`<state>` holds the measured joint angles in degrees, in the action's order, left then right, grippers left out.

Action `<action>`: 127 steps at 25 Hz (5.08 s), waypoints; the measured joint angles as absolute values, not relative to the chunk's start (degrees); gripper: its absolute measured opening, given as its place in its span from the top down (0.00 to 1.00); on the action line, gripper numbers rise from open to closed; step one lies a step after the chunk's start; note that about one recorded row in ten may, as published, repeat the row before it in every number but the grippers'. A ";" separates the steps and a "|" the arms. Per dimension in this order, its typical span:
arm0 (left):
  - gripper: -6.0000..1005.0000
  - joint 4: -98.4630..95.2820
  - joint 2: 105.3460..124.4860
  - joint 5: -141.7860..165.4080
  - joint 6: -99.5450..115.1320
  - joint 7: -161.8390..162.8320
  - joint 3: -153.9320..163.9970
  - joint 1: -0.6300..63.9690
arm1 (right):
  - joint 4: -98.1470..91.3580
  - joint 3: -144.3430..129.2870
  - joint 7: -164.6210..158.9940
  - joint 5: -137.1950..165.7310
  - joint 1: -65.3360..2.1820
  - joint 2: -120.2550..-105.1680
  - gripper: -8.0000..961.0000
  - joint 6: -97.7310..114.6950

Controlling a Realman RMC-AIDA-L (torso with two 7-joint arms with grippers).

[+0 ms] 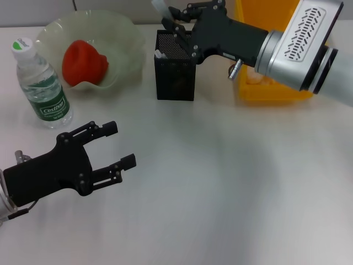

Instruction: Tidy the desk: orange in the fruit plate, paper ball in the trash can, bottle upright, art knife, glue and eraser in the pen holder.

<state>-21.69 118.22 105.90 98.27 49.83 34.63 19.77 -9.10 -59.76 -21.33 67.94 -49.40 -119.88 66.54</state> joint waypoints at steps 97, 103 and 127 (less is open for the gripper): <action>0.20 -22.21 117.53 106.49 101.40 51.06 35.20 20.97 | -22.49 -61.16 -58.51 77.03 -27.21 -114.88 0.13 92.59; 0.20 -22.76 116.91 106.55 103.01 55.17 35.22 22.22 | -23.10 -60.86 -60.38 88.00 -27.37 -112.82 0.13 97.89; 0.20 -31.10 114.93 119.34 103.44 59.10 37.31 26.67 | -25.84 -59.41 -59.01 97.17 -27.59 -116.89 0.13 94.03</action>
<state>-31.10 114.93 119.35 103.44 59.10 37.31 26.67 -25.84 -59.41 -59.01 97.17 -27.59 -116.89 94.03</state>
